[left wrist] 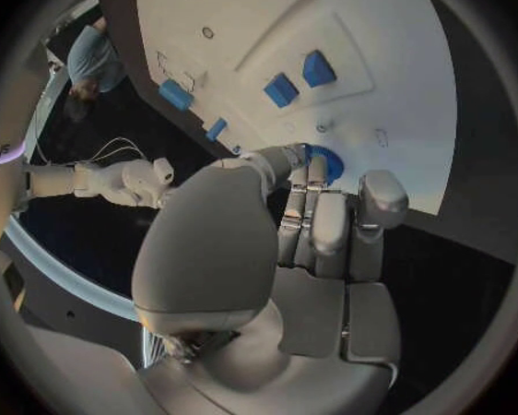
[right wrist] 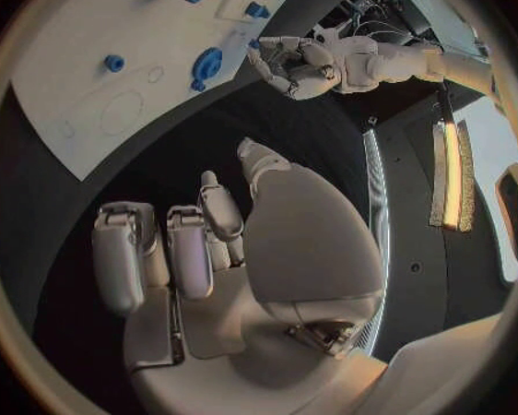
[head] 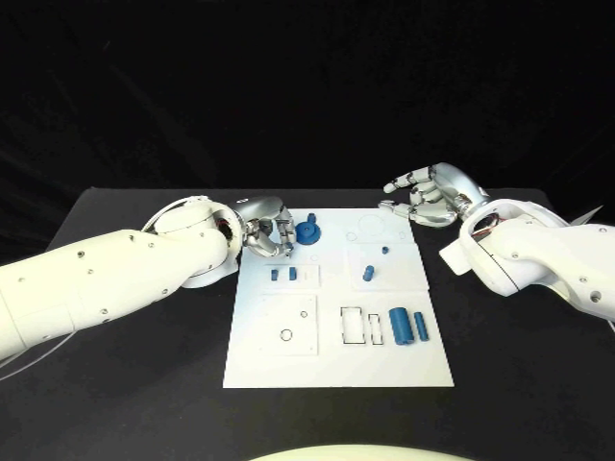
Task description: Assemble the parts on the task board
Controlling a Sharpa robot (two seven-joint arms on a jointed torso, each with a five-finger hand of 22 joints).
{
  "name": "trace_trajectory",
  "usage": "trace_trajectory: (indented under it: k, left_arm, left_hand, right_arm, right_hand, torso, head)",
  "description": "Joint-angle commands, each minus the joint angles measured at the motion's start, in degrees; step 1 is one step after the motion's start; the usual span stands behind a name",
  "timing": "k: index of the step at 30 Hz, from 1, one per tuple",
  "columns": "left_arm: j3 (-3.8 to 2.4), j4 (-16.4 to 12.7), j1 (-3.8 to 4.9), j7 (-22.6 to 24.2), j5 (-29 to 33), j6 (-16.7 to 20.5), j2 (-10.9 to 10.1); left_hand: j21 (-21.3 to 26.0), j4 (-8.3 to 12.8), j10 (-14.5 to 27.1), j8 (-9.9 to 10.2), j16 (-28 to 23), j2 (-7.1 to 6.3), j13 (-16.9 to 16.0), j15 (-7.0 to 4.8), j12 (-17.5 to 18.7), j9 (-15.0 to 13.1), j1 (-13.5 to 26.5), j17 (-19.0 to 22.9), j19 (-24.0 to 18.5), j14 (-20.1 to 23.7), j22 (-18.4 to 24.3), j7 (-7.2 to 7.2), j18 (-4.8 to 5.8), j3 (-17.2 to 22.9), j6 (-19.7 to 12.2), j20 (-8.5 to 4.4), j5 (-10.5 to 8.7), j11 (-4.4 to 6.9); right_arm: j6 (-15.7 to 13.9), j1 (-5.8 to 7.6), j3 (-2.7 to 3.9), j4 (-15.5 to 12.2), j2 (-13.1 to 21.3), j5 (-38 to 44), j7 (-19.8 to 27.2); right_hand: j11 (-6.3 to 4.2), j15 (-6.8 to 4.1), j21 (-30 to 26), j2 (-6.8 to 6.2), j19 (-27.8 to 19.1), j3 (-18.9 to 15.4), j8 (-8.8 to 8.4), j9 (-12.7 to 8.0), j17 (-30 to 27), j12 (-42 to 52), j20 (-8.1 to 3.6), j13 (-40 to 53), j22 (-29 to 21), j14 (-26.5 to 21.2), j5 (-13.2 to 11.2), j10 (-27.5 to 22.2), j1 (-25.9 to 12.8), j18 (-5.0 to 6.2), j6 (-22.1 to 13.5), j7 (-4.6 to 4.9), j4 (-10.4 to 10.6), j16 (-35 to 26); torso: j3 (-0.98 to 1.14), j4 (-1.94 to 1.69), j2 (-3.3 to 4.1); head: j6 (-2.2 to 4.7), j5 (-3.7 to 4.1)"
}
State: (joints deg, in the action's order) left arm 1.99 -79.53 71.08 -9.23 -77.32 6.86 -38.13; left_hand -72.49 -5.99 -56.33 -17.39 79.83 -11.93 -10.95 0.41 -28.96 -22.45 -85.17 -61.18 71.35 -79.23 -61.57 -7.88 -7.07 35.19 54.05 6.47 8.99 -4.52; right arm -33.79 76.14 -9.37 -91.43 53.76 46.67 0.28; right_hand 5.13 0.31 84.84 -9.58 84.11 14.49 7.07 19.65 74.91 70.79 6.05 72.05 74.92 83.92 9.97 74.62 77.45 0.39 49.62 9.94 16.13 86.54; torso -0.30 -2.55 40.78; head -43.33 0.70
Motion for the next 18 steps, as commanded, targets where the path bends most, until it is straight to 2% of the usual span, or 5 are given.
trace_trajectory:
  k: [1, 6, 18]
  left_arm:
    - [-0.03, 0.4, -0.33, 0.6, 1.0, -2.1, 0.0]
    - [-0.01, 1.3, -0.79, 0.8, 1.0, -2.3, 0.1]
    - [0.05, 2.6, -1.08, 1.1, 0.6, -2.2, 1.1]
  left_hand:
    - [-0.3, 0.3, -0.2, 0.4, 0.2, 0.04, 0.0, 0.2, 0.3, 0.1, 0.6, 0.0, 0.3, 0.0, 0.1, -0.41, 0.69, -0.1, 0.0, 0.16, 0.02, -0.11]
    - [-0.2, 0.4, -0.2, 0.4, 0.2, 0.02, 0.1, 0.21, 0.3, 0.1, 0.6, 0.1, 0.3, 0.0, 0.2, -0.43, 0.66, -0.1, 0.0, 0.17, 0.02, -0.13]
    - [-0.2, 0.5, -0.3, 0.4, 0.1, 0.02, 0.1, 0.23, 0.4, 0.0, 0.6, 0.2, 0.3, 0.1, 0.1, -0.46, 0.67, 0.0, 0.1, 0.21, 0.02, -0.15]
  right_arm:
    - [0.8, -0.05, 0.01, 0.0, 0.0, 0.3, 0.7]
    - [0.8, -0.06, 0.01, 0.0, -0.1, 0.3, 0.7]
    - [0.8, -0.07, 0.01, 0.1, -0.1, 0.3, 0.7]
  right_hand:
    - [-0.26, 0.07, 0.0, 0.22, 3.5, 0.3, 0.26, -0.1, 8.7, 0.2, 0.15, 0.1, 11.3, 4.5, 0.4, 0.1, -0.2, 0.99, -0.3, -0.06, 0.0, -0.1]
    - [-0.26, 0.07, 0.0, 0.22, 3.5, 0.3, 0.26, -0.1, 8.7, 0.2, 0.15, 0.1, 11.3, 4.5, 0.4, 0.1, -0.2, 0.99, -0.3, -0.06, 0.0, -0.1]
    - [-0.26, 0.07, 0.0, 0.22, 3.5, 0.3, 0.26, -0.1, 8.7, 0.2, 0.15, 0.1, 11.3, 4.5, 0.4, 0.1, -0.2, 0.99, -0.3, -0.06, 0.0, -0.1]
  torso:
    - [-0.01, 0.02, -0.01]
    - [0.03, 0.01, -0.02]
    - [0.05, 0.08, 0.01]
  head:
    - [-0.2, -0.03]
    - [-0.28, -0.1]
    - [-0.35, -0.17]
